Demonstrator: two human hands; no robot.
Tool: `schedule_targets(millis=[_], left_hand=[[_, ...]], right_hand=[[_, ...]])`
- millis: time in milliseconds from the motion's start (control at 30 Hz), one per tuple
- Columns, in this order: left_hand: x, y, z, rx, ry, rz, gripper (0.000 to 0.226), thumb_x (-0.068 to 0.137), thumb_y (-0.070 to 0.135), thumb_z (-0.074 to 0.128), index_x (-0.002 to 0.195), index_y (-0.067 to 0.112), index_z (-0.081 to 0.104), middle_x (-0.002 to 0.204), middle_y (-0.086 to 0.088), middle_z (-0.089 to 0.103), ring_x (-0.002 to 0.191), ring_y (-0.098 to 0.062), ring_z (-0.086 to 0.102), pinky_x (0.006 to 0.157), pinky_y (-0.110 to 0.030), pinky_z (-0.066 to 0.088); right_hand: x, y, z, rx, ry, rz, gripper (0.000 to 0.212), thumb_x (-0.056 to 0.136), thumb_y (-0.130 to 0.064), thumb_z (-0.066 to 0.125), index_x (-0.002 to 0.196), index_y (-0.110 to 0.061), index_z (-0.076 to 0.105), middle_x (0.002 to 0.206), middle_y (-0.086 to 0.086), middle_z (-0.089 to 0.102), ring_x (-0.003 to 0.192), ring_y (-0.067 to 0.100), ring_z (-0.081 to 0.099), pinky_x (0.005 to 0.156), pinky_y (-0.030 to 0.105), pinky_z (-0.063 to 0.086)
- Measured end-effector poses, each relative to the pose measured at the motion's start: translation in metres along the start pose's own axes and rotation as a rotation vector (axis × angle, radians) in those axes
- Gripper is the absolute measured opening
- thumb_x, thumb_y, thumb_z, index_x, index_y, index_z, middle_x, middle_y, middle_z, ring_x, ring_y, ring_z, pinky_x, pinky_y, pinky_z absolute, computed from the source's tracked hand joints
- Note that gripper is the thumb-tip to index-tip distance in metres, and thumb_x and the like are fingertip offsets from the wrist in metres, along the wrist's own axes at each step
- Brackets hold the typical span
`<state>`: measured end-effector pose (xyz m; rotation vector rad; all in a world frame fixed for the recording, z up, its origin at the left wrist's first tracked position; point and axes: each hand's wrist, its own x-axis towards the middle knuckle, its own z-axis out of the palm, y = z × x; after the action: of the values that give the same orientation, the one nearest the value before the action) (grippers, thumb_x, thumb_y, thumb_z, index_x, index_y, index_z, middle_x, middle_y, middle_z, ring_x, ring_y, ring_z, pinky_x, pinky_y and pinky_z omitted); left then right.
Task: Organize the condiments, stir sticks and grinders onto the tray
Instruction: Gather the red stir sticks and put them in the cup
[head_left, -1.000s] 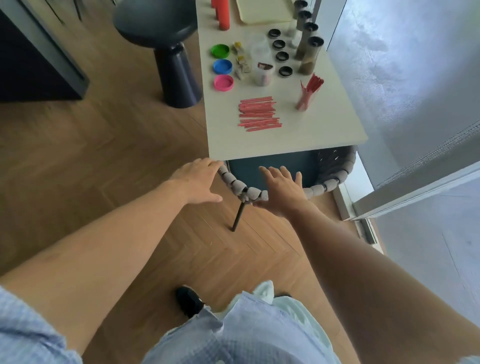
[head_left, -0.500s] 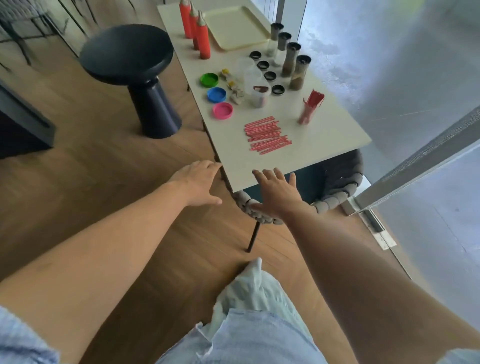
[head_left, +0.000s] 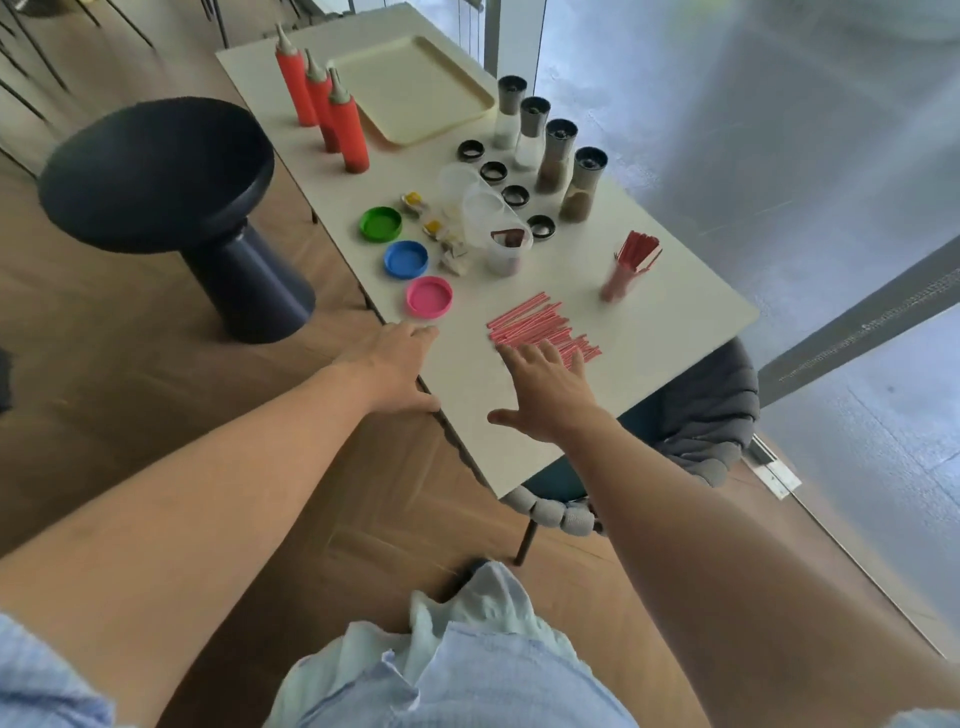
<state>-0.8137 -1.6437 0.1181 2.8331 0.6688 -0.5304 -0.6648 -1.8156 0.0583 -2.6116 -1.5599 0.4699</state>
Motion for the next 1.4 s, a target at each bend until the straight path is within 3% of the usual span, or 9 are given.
schedule_targets(millis=[367, 500, 800, 1133, 1400], left_hand=[[0.107, -0.056, -0.049, 0.087, -0.044, 0.245, 0.099, 0.072, 0.065, 0.077, 0.148, 0.015, 0.039, 0.151, -0.003, 0.043, 0.136, -0.023, 0.044, 0.108, -0.044, 0.046], [0.138, -0.067, -0.054, 0.133, -0.068, 0.367, 0.113, 0.076, 0.067, 0.074, 0.16, 0.014, 0.021, 0.162, -0.003, 0.03, 0.147, -0.023, 0.033, 0.117, -0.042, 0.038], [0.183, -0.091, -0.056, 0.233, -0.122, 0.638, 0.111, 0.078, 0.064, 0.074, 0.161, 0.013, 0.02, 0.162, -0.004, 0.032, 0.148, -0.023, 0.032, 0.121, -0.041, 0.032], [0.221, -0.06, -0.051, 0.307, -0.123, 0.832, 0.108, 0.078, 0.066, 0.072, 0.159, 0.016, 0.023, 0.157, -0.003, 0.038, 0.144, -0.022, 0.037, 0.116, -0.042, 0.038], [0.257, -0.01, -0.036, 0.283, -0.18, 0.853, 0.106, 0.079, 0.063, 0.074, 0.159, 0.014, 0.024, 0.153, -0.005, 0.04, 0.141, -0.024, 0.04, 0.115, -0.041, 0.038]], right_hand=[[0.067, -0.013, -0.018, 0.04, 0.029, 0.241, 0.104, 0.078, -0.066, 0.072, 0.158, -0.029, 0.016, 0.162, 0.005, 0.03, 0.152, 0.035, 0.019, 0.117, 0.07, 0.015], [0.081, -0.023, -0.012, 0.056, 0.041, 0.36, 0.105, 0.077, -0.068, 0.071, 0.157, -0.029, 0.016, 0.16, 0.004, 0.032, 0.152, 0.034, 0.018, 0.116, 0.07, 0.015], [0.088, -0.062, -0.01, 0.17, 0.066, 0.663, 0.103, 0.082, -0.065, 0.069, 0.159, -0.03, 0.01, 0.165, 0.003, 0.023, 0.155, 0.032, 0.01, 0.119, 0.069, 0.012], [0.079, -0.063, 0.005, 0.254, 0.076, 0.89, 0.101, 0.083, -0.066, 0.067, 0.159, -0.031, 0.01, 0.165, 0.002, 0.024, 0.154, 0.031, 0.013, 0.119, 0.068, 0.013], [0.071, -0.022, 0.019, 0.333, 0.072, 1.0, 0.1, 0.084, -0.065, 0.067, 0.159, -0.03, 0.011, 0.162, 0.001, 0.026, 0.152, 0.03, 0.017, 0.12, 0.066, 0.012]])
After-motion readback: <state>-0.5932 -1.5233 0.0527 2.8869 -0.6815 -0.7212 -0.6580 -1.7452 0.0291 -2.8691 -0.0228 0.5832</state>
